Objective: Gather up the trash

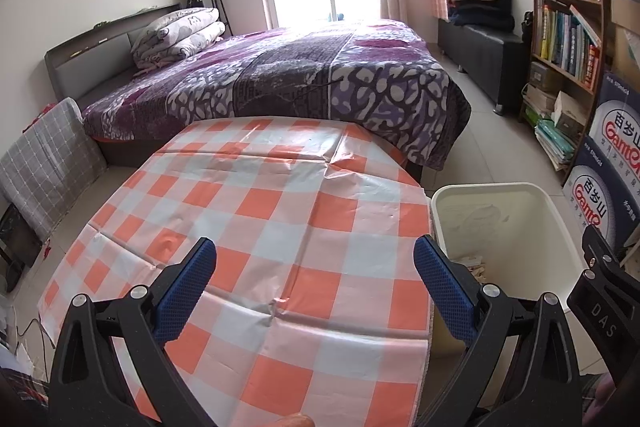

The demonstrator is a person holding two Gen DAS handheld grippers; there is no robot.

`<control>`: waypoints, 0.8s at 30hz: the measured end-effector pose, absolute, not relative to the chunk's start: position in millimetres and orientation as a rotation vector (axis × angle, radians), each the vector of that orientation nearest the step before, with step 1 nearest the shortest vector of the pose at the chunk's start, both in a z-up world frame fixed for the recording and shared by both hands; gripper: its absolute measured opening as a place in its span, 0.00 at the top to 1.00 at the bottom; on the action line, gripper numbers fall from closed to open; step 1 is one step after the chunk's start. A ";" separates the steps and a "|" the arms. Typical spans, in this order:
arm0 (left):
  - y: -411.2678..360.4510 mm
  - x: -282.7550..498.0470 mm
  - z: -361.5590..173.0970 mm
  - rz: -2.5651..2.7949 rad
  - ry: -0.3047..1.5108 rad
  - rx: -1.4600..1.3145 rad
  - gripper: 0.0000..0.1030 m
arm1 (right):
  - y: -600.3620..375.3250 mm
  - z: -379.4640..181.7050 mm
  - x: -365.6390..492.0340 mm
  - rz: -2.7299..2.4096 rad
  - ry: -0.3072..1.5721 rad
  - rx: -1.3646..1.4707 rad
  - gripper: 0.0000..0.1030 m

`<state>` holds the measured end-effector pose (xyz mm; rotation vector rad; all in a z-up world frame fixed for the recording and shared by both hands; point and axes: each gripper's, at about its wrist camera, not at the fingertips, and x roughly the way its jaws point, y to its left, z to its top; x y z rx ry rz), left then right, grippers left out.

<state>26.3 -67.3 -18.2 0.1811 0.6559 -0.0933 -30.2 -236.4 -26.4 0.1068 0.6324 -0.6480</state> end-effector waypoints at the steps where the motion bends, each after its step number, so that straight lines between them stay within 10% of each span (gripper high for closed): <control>1: -67.3 26.3 -18.3 -0.093 0.656 0.181 0.07 | -236.1 -26.0 -30.1 -0.646 0.632 0.104 0.07; 24: -62.5 28.9 -20.4 -0.087 0.659 0.179 0.07 | -237.1 -29.0 -27.5 -0.626 0.652 0.099 0.07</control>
